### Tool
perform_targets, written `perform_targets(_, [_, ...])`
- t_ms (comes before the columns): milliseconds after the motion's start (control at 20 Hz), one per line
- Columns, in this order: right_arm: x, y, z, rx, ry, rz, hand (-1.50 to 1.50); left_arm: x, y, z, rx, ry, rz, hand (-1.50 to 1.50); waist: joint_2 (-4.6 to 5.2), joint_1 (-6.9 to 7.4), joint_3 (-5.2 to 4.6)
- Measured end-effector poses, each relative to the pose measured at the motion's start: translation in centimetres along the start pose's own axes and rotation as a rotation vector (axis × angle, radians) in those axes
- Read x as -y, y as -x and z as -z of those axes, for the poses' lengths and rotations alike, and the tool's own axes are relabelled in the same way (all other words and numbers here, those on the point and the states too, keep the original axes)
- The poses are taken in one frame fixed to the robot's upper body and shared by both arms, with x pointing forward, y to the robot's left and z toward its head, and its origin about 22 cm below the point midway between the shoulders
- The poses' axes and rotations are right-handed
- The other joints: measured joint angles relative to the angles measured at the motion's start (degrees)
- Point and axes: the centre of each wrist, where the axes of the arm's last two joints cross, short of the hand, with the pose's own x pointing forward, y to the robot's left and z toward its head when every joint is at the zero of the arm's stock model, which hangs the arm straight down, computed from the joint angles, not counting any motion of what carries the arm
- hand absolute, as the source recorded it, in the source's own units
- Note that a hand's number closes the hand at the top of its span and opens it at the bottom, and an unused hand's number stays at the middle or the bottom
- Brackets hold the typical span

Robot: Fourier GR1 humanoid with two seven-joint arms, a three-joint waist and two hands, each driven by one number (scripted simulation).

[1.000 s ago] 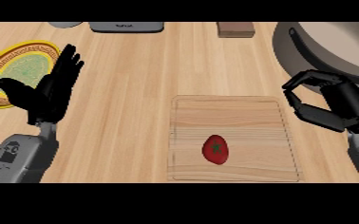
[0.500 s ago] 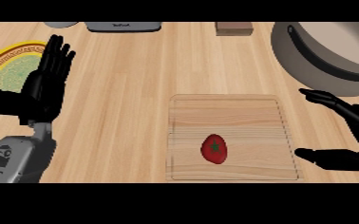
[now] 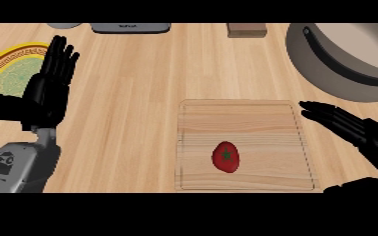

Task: Pick the tomato from the cutting board and place it in the pot

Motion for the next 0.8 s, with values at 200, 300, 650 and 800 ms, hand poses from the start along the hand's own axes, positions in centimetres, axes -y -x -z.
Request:
perform_targets(200, [-0.8,-3.4,1.6,-0.049,-0.072,-0.048,-1.5,0.6,0.4,-0.1,0.004,0.005,-0.006,0.0,0.08,0.24,0.0])
perform_targets(300, [-1.7,-4.3,2.0,-0.081,-0.103,-0.062,-1.5,0.6,0.0,-0.1,0.006,0.003,-0.003,0.0,0.09,0.35,0.01])
perform_targets(650, [-4.4,-6.2,4.2,-0.184,-0.188,-0.07,-1.5,0.9,-0.6,0.3,0.006,0.008,-0.006,0.0,0.15,0.49,0.06])
perform_targets(800, [-5.9,-6.1,5.3,-0.208,-0.225,-0.064,-1.5,0.5,-0.5,0.1,0.006,0.01,-0.006,0.0,0.17,0.52,0.07])
